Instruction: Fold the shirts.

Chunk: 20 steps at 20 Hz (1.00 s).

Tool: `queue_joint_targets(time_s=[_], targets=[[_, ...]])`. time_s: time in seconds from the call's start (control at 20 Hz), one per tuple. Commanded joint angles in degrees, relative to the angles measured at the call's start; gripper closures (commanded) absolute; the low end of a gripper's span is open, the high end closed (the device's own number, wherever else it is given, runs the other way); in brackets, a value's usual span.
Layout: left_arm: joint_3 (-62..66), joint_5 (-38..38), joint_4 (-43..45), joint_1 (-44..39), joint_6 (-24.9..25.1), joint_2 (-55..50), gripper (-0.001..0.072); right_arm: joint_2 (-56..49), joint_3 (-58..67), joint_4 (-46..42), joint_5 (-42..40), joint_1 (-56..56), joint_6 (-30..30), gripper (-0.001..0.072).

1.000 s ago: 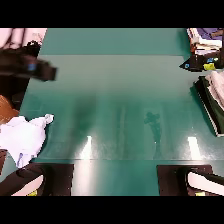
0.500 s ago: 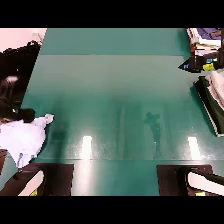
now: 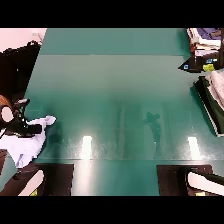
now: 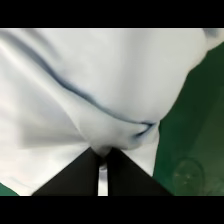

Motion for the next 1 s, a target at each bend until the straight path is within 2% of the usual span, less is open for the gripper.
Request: queue_joint_targets(time_s=[0.0, 0.1, 0.25, 0.35, 0.5, 0.65, 0.8, 0.95], targets=[[1.2, -1.49, -0.35, 0.13, -0.59, 0.09, 0.0684, -0.02, 0.02, -0.02, 0.07, 0.04, 0.02, 0.0697], [8.35, -4.02, -1.25, 0.02, -0.57, 0.39, 0.0685, 0.0, 0.04, 0.0, -0.17, 0.04, 0.02, 0.0697], [27.76, -11.72, -5.25, -2.8, -0.37, 0.39, 0.0686, 1.11, 0.04, 0.04, -1.05, -0.63, 0.02, 0.0697], [40.79, -14.69, -7.23, -7.54, -0.39, 0.37, 0.0686, 2.73, 0.04, 0.37, -3.58, -0.92, 0.02, 0.0697], [53.83, -14.23, -7.17, -17.68, -0.61, 0.33, 0.0687, 5.73, 0.04, 0.35, -8.31, -0.92, 0.02, 0.0697], [57.31, -12.44, -6.73, -27.71, -1.53, -1.6, 0.0688, 8.22, 0.04, 0.35, -12.13, -0.92, 0.02, 0.0698], [57.31, -11.56, -6.64, -36.94, -1.51, -7.96, 0.0687, 10.16, 0.04, 0.33, -13.22, -0.92, 0.02, 0.0697], [57.31, -3.93, -13.9, -44.78, -0.87, -17.75, 0.0683, 10.97, 0.04, 0.33, -13.25, -0.92, 0.02, 0.0697]])
